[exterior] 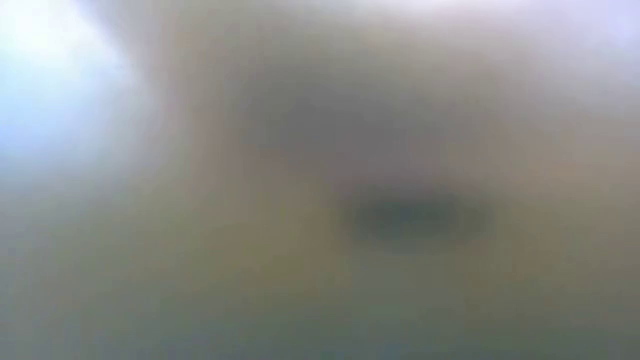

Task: Sort Maruchan noodles
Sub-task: Put the orange noodle pack into the orange bin

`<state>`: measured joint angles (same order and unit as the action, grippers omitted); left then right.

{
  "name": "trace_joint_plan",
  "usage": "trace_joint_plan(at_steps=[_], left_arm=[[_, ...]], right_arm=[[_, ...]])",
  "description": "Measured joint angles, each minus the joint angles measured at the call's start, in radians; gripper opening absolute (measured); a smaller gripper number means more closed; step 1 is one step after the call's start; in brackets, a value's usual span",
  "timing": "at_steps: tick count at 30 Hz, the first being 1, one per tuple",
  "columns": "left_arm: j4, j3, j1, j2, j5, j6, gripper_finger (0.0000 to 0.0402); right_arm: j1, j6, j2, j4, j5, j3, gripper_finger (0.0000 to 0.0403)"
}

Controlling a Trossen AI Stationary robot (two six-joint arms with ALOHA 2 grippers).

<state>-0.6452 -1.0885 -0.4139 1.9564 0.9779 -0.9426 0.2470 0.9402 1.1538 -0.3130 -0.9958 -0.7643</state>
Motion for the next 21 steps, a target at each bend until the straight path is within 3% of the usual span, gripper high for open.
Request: trace_joint_plan(at_steps=[7,14,21], left_arm=[[0.08,0.019,-0.016,0.0,0.011,-0.009,0.0214],[0.074,0.02,-0.016,-0.008,0.007,-0.044,0.0214],[0.039,0.021,-0.012,-0.033,-0.027,-0.111,0.0214]], right_arm=[[-0.209,0.088,-0.107,-0.164,0.027,0.0,0.0149],[-0.481,0.194,-0.152,-0.278,0.229,0.0,0.0151],[-0.647,0.157,-0.124,-0.384,0.426,0.0,0.0152]])
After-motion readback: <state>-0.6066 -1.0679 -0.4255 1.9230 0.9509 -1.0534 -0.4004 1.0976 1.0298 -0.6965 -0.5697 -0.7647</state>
